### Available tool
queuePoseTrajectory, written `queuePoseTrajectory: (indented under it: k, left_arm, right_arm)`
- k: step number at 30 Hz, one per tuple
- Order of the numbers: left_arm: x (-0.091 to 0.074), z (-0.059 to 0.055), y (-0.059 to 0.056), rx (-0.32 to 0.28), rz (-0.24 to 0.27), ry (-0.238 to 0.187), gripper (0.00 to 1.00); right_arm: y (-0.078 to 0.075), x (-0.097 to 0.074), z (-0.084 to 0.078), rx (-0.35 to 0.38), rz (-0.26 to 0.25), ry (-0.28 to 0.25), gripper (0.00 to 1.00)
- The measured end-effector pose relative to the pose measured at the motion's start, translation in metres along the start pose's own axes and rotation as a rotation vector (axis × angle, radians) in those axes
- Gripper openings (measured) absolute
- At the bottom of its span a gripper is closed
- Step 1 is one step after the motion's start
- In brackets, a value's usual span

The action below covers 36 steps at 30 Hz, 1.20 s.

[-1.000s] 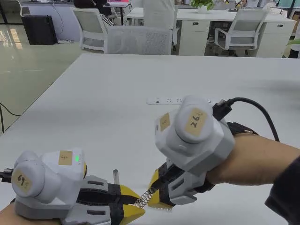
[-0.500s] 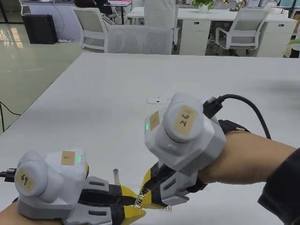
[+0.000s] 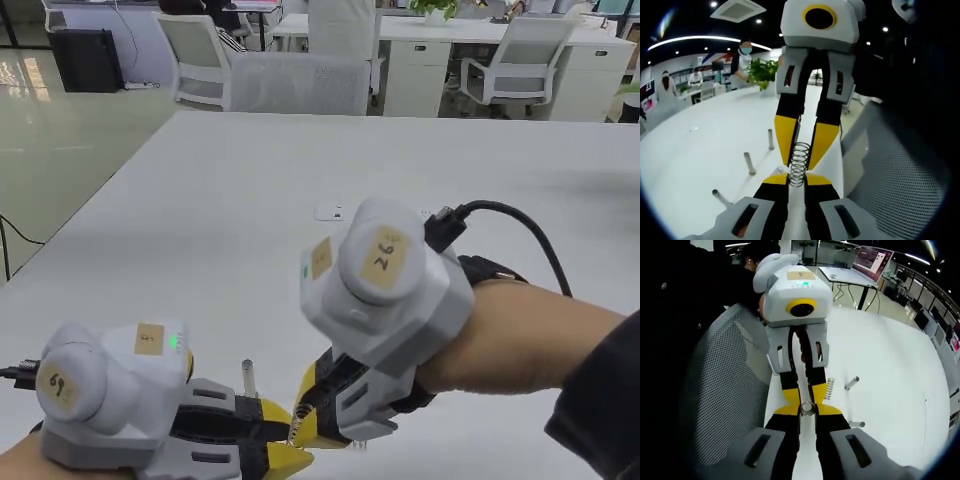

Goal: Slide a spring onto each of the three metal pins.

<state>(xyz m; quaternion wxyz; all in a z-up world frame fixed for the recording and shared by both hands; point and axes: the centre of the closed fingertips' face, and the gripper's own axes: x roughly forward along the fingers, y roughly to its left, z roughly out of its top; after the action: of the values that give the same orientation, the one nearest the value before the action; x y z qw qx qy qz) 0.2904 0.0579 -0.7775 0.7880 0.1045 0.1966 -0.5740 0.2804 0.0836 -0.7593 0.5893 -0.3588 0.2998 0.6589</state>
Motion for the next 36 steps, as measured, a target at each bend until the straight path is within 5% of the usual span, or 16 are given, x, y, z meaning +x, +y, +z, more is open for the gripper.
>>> queuePoseTrajectory:
  k: [11,36]
  left_arm:
    - [-0.002,-0.001,0.000,-0.016,0.003,-0.005,0.10]
    - [-0.036,-0.004,0.025,-0.078,0.120,-0.041,0.30]
  right_arm:
    - [-0.006,-0.004,-0.011,0.021,-0.018,0.020,0.07]
    - [-0.027,-0.036,-0.048,0.112,-0.095,0.056,0.08]
